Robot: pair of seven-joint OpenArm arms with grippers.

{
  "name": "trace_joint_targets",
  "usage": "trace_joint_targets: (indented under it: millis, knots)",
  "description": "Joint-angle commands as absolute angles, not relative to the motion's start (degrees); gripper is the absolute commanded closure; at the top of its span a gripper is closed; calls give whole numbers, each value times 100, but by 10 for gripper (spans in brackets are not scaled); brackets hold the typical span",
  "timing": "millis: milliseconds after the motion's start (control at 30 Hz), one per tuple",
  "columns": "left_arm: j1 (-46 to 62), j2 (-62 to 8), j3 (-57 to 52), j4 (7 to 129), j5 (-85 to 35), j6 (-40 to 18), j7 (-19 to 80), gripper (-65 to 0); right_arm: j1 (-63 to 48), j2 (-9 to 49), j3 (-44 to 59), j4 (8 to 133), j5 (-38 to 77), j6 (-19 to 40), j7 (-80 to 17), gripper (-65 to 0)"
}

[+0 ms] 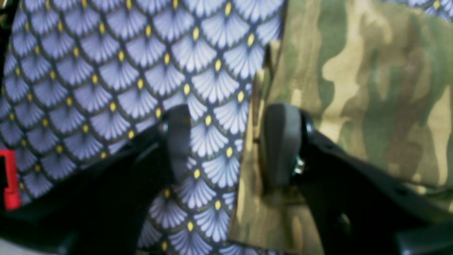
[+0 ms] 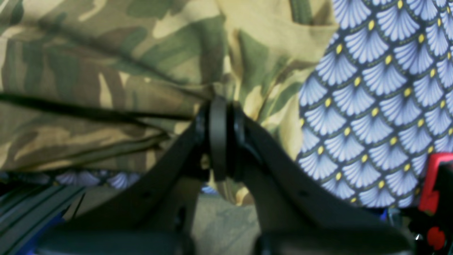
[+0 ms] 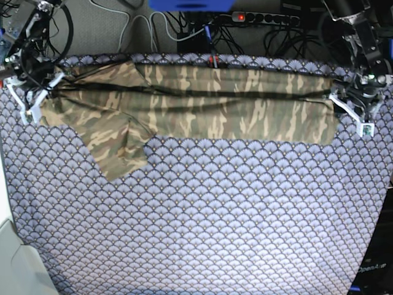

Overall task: Fold the T-shirt properly
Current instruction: 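Open the right gripper and raise it off the strip end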

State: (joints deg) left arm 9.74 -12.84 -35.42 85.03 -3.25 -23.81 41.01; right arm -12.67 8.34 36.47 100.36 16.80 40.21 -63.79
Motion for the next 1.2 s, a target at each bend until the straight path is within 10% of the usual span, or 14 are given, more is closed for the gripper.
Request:
trace_joint_targets:
  millis: [0, 467, 800, 1167]
  knots:
    - [927, -1385, -3574, 8585, -330, -2360, 4022, -332, -1253, 910, 3679, 10097, 1648, 4000, -6343, 0]
    - [963, -1385, -3565, 8576, -286, -2360, 4057, -332, -1323, 919, 3758, 10114, 1657, 4000, -6422, -7]
    - [954, -1393, -3565, 8576, -277, -2360, 4057, -332, -1270, 927, 4295, 10141, 1754, 4000, -6756, -294]
    - [945, -1393, -3547, 8576, -277, -2360, 4057, -332, -295, 1736, 4549, 10088, 2774, 4000, -7547, -305]
